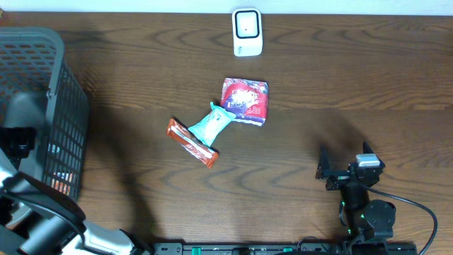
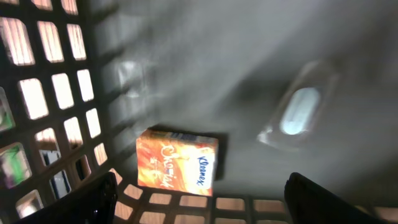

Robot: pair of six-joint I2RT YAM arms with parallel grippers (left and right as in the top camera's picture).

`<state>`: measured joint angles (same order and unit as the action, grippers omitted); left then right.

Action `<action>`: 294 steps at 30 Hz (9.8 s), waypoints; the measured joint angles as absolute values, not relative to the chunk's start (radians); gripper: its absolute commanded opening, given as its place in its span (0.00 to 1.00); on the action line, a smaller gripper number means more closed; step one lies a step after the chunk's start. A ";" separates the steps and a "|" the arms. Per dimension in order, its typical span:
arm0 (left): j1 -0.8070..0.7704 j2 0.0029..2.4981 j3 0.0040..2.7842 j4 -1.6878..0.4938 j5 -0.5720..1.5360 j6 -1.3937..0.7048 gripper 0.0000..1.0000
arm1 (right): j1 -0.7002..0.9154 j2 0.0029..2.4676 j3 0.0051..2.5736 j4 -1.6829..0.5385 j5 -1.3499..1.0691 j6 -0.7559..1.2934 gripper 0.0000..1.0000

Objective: Scan the item barcode
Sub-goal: 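Move the left gripper down into the basket over the orange box, then close the left gripper on the small orange box in the basket, then carry the orange box out and drop it beside the red bar, then reach the right gripper to the purple-red pack and grasp it, then lift the pack to the scanner, then set it down right of it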

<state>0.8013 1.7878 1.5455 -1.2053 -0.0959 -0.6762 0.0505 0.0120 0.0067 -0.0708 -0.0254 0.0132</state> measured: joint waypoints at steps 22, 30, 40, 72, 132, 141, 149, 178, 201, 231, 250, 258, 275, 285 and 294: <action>0.801 1.901 1.544 -1.300 0.051 -0.576 0.88 | 0.051 0.012 0.007 -0.071 -0.025 0.013 0.99; 0.801 1.901 1.510 -1.273 0.038 -0.568 0.87 | 0.051 0.012 0.007 -0.071 -0.025 0.013 0.99; 0.801 1.901 1.488 -1.243 0.023 -0.568 0.87 | 0.051 0.012 0.007 -0.071 -0.025 0.013 0.99; 0.798 1.858 1.263 -1.029 -0.020 -0.559 0.07 | 0.051 0.012 0.007 -0.071 -0.026 0.013 0.99; -0.495 2.153 1.808 -1.218 0.308 -0.372 0.74 | 0.051 0.012 0.007 -0.071 -0.025 0.013 0.99; -0.408 2.156 1.863 -1.292 0.300 -0.373 0.75 | 0.051 0.012 0.007 -0.071 -0.025 0.013 0.99; -0.238 2.010 1.933 -1.387 0.270 -0.373 0.94 | 0.051 0.012 0.007 -0.071 -0.025 0.013 0.99; -0.111 1.949 1.938 -1.546 0.015 -0.385 0.98 | 0.051 0.015 0.007 0.348 -0.362 0.407 0.99; -0.094 1.950 1.937 -1.536 -0.023 -0.453 0.98 | 0.049 1.018 1.306 -0.775 -0.524 0.051 0.99; -0.094 1.950 1.937 -1.536 -0.026 -0.453 0.98 | 0.155 1.699 1.407 -0.762 -0.770 0.087 0.99; -0.094 1.950 1.937 -1.536 -0.026 -0.453 0.98 | 0.161 1.818 1.403 -0.604 -0.512 0.278 0.96; -0.094 1.950 1.937 -1.536 -0.026 -0.453 0.98 | 0.182 2.053 1.397 -0.495 -0.663 0.307 0.80; -0.094 1.950 1.937 -1.536 -0.026 -0.453 0.98 | 0.168 2.139 1.403 -0.524 -0.762 0.341 0.01; -0.094 1.950 1.937 -1.536 -0.026 -0.453 0.98 | 0.172 1.813 1.558 -0.844 -0.174 0.325 0.01; -0.094 1.950 1.937 -1.536 -0.026 -0.453 0.98 | 0.268 1.774 1.555 -1.035 0.542 0.330 0.01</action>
<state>-0.0940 1.9503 1.9369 -1.5364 -0.0257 -0.4534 0.2676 1.7737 1.5551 -1.0348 0.5415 0.3302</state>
